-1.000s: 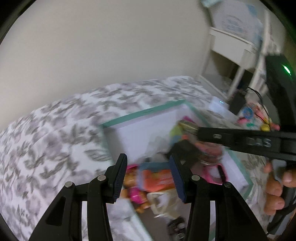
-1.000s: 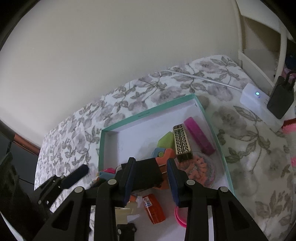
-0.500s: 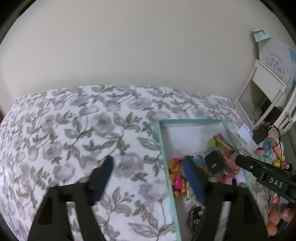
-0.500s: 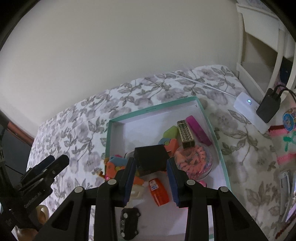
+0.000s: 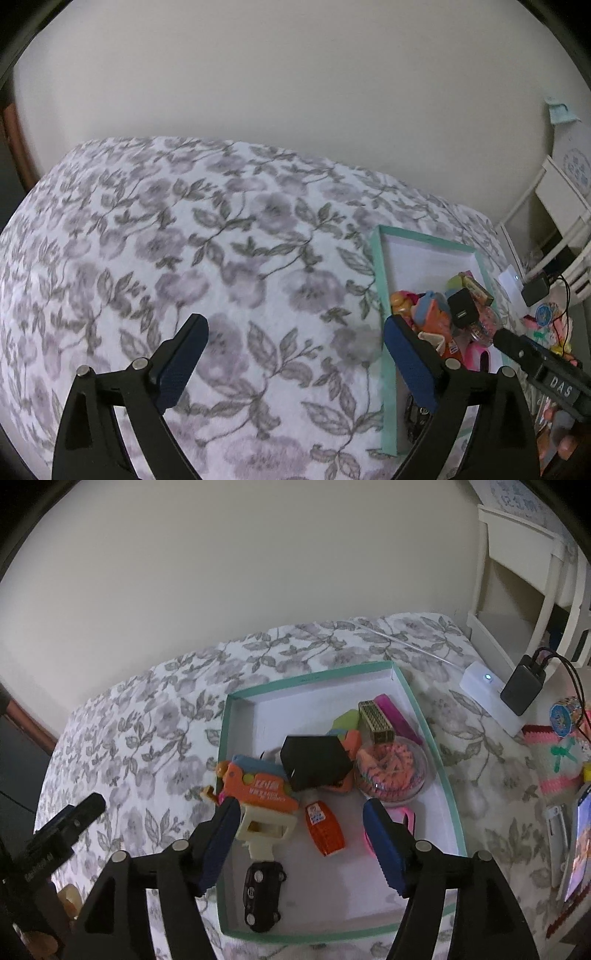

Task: Organize rigid objects

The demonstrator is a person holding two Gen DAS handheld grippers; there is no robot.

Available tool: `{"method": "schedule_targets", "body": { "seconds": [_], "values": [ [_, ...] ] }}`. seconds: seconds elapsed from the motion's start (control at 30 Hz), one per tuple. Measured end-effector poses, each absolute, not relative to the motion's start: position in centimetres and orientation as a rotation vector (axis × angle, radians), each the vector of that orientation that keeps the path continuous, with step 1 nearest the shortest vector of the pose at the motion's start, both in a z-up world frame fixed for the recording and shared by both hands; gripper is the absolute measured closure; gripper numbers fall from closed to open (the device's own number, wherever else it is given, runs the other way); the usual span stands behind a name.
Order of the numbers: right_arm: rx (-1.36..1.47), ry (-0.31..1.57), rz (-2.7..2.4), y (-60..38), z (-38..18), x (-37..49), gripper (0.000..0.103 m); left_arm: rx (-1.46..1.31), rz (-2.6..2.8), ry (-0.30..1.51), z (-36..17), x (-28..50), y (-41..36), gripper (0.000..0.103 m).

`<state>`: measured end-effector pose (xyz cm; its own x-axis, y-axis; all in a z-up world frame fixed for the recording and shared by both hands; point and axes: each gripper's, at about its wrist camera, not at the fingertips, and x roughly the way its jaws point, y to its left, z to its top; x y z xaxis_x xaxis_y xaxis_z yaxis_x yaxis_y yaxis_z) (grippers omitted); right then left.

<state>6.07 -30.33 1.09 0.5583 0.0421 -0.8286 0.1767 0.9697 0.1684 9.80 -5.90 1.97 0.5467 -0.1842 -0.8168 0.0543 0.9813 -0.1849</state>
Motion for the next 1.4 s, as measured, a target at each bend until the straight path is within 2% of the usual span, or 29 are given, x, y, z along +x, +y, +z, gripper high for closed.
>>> {"method": "schedule_targets", "body": {
  "seconds": [0.13, 0.2, 0.43, 0.5, 0.57, 1.4],
  "values": [
    [0.218, 0.986, -0.085, -29.8, 0.9, 5.0, 0.023, -0.151, -0.122, 0.981, 2.1, 8.7, -5.0, 0.007],
    [0.210, 0.986, -0.087, -29.5, 0.8, 4.4, 0.015, -0.151, -0.113, 0.978, 2.2, 8.0, -4.7, 0.007],
    [0.191, 0.985, -0.076, -28.2, 0.8, 2.7, 0.014, -0.152, -0.114, 1.011, 1.9, 6.5, -3.9, 0.007],
    [0.184, 0.980, -0.072, -27.8, 0.9, 2.3, 0.004, -0.148, -0.109, 1.018, 1.9, 6.2, -3.7, 0.007],
    [0.172, 0.976, -0.068, -27.5, 0.8, 1.9, 0.000, -0.136, -0.100, 1.023, 2.0, 5.7, -3.5, 0.007],
    [0.112, 0.957, -0.093, -25.4, 2.3, -3.6, 0.000, 0.013, -0.063, 1.065, 3.2, 0.9, -4.3, 0.007]
  ]
}}
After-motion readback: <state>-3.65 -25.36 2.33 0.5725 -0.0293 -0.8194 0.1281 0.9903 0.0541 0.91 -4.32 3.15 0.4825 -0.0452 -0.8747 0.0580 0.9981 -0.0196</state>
